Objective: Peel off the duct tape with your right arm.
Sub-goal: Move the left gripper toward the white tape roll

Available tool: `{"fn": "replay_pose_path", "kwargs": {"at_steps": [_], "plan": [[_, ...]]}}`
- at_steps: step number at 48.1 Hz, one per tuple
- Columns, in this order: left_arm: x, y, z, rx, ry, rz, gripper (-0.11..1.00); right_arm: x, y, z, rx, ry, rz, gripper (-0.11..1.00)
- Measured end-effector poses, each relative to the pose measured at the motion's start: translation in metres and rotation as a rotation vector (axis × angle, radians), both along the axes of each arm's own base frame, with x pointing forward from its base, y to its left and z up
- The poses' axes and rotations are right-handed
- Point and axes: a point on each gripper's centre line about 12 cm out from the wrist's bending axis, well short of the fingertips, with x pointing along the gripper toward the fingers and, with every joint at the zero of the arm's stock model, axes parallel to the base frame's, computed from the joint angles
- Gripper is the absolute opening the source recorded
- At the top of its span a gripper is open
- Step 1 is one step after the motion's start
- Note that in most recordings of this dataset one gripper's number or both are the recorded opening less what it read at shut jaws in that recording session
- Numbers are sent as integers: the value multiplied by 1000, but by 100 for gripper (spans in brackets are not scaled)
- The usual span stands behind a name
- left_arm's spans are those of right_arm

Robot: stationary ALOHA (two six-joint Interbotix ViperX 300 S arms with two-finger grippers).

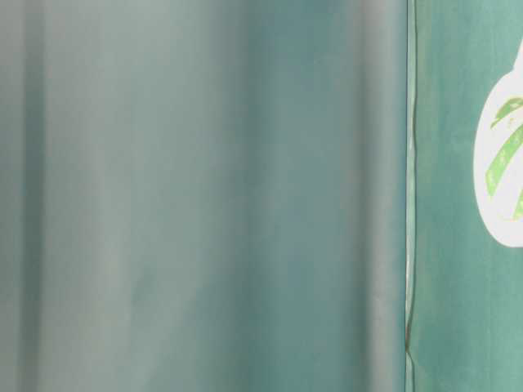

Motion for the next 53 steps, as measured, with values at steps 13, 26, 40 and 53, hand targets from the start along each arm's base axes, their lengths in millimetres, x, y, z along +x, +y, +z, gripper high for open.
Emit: {"fn": "replay_pose_path", "kwargs": {"at_steps": [13, 26, 40, 53], "plan": [[7, -1, -6, 0, 5, -3, 15, -3, 0, -10, 60, 22, 0, -10], [21, -1, -16, -4, 35, -3, 65, -9, 0, -10, 74, 1, 0, 22], [53, -1, -19, 6, 44, -3, 83, -16, 0, -16, 74, -5, 1, 70], [93, -2, -17, 5, 66, -2, 82, -19, 0, -21, 77, -1, 0, 70]]}}
